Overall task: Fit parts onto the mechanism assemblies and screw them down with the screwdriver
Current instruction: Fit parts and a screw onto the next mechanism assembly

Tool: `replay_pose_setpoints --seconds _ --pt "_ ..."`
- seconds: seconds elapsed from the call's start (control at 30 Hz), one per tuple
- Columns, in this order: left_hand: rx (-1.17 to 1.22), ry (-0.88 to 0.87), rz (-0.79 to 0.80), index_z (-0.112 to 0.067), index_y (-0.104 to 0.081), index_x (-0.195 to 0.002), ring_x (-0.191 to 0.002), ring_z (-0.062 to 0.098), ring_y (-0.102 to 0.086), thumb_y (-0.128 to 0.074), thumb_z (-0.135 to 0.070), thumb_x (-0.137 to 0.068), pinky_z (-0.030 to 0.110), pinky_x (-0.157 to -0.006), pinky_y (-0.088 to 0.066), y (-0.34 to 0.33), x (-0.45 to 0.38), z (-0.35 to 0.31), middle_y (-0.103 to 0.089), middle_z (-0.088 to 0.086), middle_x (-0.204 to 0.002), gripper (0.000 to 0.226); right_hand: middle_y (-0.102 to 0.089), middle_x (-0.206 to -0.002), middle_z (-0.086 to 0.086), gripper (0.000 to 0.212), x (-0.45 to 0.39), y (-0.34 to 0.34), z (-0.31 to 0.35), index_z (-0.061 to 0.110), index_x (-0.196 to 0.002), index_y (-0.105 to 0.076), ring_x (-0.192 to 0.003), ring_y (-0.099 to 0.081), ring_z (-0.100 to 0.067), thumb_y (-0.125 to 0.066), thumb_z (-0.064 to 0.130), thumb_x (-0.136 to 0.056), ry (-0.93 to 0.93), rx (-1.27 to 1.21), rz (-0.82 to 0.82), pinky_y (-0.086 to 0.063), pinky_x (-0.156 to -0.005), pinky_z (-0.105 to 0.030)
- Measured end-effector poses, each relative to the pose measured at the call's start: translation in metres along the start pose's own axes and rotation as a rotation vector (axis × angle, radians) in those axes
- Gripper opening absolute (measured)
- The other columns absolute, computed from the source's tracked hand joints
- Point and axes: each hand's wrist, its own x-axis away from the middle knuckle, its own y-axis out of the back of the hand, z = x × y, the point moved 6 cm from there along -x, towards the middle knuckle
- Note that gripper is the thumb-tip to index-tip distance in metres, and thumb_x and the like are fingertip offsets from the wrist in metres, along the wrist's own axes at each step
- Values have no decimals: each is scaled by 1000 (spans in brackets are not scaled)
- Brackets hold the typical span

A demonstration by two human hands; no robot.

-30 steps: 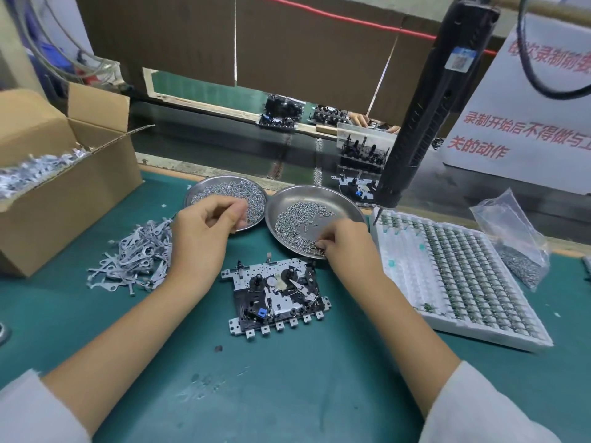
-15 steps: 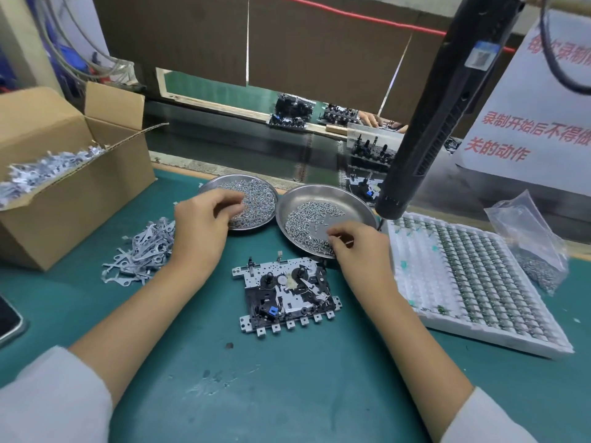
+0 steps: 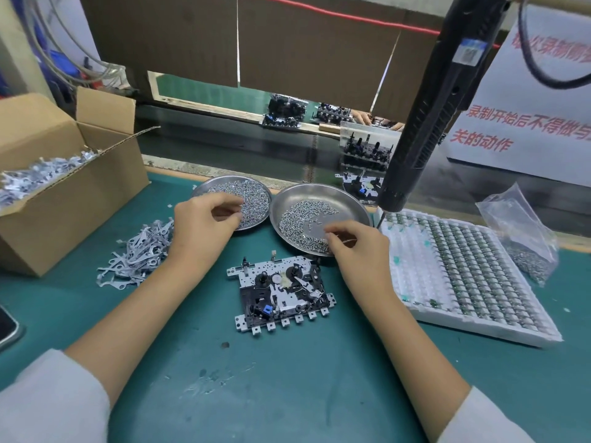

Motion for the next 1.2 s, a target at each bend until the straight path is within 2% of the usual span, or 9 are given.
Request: replay_pose_setpoints --seconds 0.2,0.4,0.63,0.9,1.03,1.1,1.2 --pt "-32 39 18 -8 -75 -93 -66 -2 -63 -69 3 -77 4 -76 -48 1 1 2 -70 1 -79 20 -61 -74 21 15 -1 2 -3 13 -91 -75 -70 -57 14 -64 4 -85 -8 -22 -4 -41 -69 -1" --pt "-99 -2 46 -3 -74 -99 -72 13 -62 -64 6 -81 -4 -73 -42 -2 1 -1 -67 1 -82 22 -64 -77 13 15 0 4 -2 11 -90 -75 -68 -56 12 -64 2 -84 8 -31 -13 -40 -69 0" --pt "-131 1 43 -5 -76 -93 -69 11 -62 -67 2 -78 -6 -71 -38 -3 3 -2 -68 1 -81 19 -64 -77 13 15 1 4 -5 11 -90 -75 -69 -57 14 -65 2 -84 -3 -58 -9 -40 -69 0" --pt "-141 -52 41 -2 -75 -96 -68 7 -59 -67 5 -81 -7 -70 -35 -2 3 -5 -71 6 -87 19 -62 -76 16 14 1 1 -5 11 -92 -75 -69 -56 16 -65 5 -85 9 -41 4 -39 -68 1" --pt "-146 -58 43 -3 -74 -101 -73 12 -62 -68 5 -80 -7 -74 -36 -2 2 -3 -73 9 -89 23 -62 -75 18 14 1 1 -5 11 -91 -75 -70 -56 16 -66 5 -85 10 -39 9 -40 -69 0" --pt "-154 -61 48 -5 -72 -106 -77 12 -63 -70 2 -81 -5 -77 -36 -2 0 -1 -72 8 -92 26 -62 -75 18 14 2 2 -5 11 -91 -75 -70 -56 15 -66 4 -84 10 -44 10 -42 -69 -1" --pt "-195 -82 16 -7 -73 -106 -87 19 -63 -67 -2 -86 9 -83 -38 3 -5 2 -72 9 -100 22 -64 -76 15 14 2 2 -4 12 -90 -75 -70 -56 14 -66 4 -84 13 -41 12 -42 -69 -1"
